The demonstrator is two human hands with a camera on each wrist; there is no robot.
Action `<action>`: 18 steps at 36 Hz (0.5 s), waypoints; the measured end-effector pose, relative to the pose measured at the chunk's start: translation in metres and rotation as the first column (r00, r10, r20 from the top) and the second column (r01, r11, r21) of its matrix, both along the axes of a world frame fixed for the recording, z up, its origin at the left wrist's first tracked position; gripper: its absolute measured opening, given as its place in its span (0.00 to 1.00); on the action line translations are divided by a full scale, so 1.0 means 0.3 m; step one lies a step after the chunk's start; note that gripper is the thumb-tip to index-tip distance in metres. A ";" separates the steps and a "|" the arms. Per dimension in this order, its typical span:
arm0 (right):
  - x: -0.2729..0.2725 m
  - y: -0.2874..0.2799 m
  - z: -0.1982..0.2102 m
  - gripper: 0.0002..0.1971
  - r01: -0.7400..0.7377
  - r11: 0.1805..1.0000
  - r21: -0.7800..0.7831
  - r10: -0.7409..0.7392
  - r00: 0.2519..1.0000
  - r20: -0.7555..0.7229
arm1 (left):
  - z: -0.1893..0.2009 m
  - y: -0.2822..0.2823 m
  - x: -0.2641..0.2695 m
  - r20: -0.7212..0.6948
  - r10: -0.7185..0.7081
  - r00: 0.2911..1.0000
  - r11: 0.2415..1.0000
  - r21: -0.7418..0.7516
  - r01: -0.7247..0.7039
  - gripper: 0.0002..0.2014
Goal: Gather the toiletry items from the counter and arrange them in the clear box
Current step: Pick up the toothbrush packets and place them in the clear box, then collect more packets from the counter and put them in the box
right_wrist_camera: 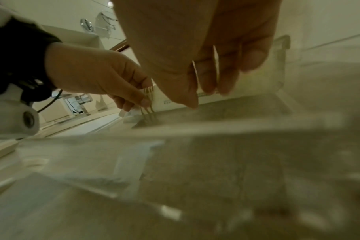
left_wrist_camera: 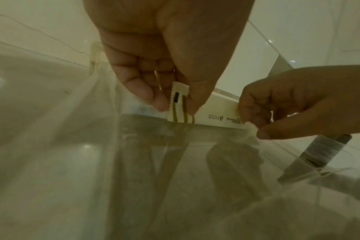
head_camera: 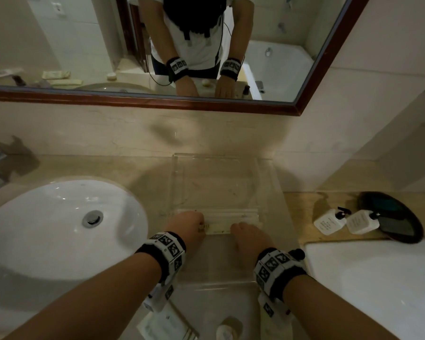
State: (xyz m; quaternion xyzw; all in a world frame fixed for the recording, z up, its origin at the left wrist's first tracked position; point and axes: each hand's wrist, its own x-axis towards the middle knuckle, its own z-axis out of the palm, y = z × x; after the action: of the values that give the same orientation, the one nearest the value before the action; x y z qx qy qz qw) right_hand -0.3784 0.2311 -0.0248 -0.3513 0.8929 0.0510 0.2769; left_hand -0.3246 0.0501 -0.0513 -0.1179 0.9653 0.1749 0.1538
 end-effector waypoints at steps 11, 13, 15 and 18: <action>-0.006 -0.016 -0.052 0.25 0.065 0.998 -0.017 -0.065 0.998 -0.002 | 0.062 0.024 0.017 -0.147 -0.078 0.986 0.997 0.000 0.079 0.10; -0.007 -0.020 -0.054 0.24 0.066 0.998 -0.012 -0.066 0.998 -0.002 | 0.072 0.049 0.020 -0.045 -0.157 0.987 0.988 -0.002 0.157 0.10; -0.009 -0.023 -0.049 0.24 0.063 0.998 -0.006 -0.063 0.998 0.000 | 0.071 0.067 0.018 0.122 -0.228 0.966 0.973 0.001 0.230 0.11; -0.017 -0.028 -0.040 0.24 0.042 0.999 0.005 -0.042 0.999 0.006 | 0.066 0.073 0.010 0.245 -0.241 0.939 0.970 0.019 0.243 0.14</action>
State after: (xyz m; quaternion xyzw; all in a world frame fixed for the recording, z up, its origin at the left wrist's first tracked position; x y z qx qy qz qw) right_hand -0.3835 0.2226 -0.0369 -0.3322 0.8990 0.0462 0.2815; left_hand -0.3218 0.0719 -0.0314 -0.0200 0.9470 0.1333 0.2917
